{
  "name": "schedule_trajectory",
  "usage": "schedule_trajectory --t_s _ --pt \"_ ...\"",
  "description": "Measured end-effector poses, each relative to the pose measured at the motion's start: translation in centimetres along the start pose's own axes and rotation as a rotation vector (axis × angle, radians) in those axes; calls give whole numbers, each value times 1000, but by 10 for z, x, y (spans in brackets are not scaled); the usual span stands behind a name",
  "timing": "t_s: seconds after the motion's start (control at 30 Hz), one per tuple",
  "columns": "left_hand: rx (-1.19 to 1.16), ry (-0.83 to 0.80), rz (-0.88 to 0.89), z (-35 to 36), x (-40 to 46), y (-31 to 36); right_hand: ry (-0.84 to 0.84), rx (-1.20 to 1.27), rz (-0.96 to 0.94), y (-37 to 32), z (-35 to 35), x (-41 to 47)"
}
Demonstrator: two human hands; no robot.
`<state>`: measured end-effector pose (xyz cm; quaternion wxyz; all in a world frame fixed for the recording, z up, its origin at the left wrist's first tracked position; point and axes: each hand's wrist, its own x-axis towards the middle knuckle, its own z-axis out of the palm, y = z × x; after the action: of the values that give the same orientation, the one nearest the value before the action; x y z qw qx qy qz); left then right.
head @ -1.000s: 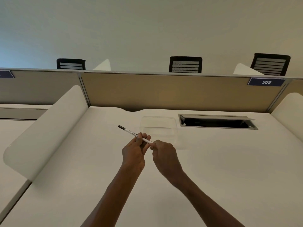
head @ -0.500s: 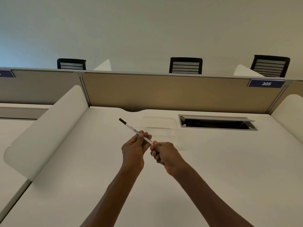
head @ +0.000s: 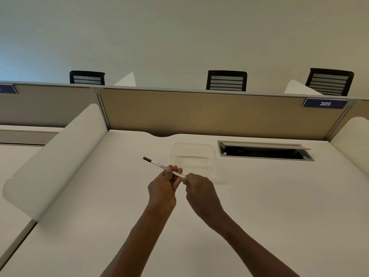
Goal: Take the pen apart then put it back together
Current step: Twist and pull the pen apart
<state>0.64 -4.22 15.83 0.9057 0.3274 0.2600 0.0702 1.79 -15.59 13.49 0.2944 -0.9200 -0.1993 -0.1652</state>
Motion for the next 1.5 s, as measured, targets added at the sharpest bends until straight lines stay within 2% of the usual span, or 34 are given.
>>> schedule_trajectory --t_s 0.1,0.17,0.23,0.37,0.47,0.57,0.63,0.73,0.77,0.83,0.9,1.0,1.07,1.13,1.23,1.33,1.4,1.5 --pt "21 -97 29 -6 3 3 -334 711 478 -4 -18 12" --pt "45 -155 45 -8 4 6 -526 1028 673 -2 -30 19" --pt "75 -197 52 -8 3 10 -670 1255 814 0 -38 21" --pt "124 -255 45 -7 3 15 -782 1498 950 2 -43 21" --pt "140 -240 72 -8 1 15 -699 1421 954 -4 -40 20" --pt "148 -127 137 -6 0 7 -461 1089 852 -14 -28 19" --pt "113 -41 148 -2 -2 2 -285 741 654 -20 -20 16" --pt "17 56 97 5 -4 1 54 29 118 -16 -2 7" --pt "-1 84 73 6 -5 2 122 -117 -28 -13 3 4" --pt "-29 128 23 7 -6 3 165 -293 -245 -3 9 2" --pt "-47 145 -15 5 -6 3 176 -353 -353 8 12 0" --pt "-32 137 -24 1 -4 1 160 -317 -349 9 12 -3" --pt "-25 104 0 -2 -1 0 68 -193 -213 3 10 -2" --pt "-15 55 25 -6 2 1 -150 61 32 -3 0 8" --pt "-5 -29 44 -11 6 2 -483 621 434 -5 -24 28" --pt "11 -88 62 -11 7 5 -708 890 589 1 -40 37" --pt "21 -112 78 -9 7 6 -761 1022 681 2 -42 36" --pt "13 -82 108 -7 4 4 -621 1032 724 -4 -35 32"
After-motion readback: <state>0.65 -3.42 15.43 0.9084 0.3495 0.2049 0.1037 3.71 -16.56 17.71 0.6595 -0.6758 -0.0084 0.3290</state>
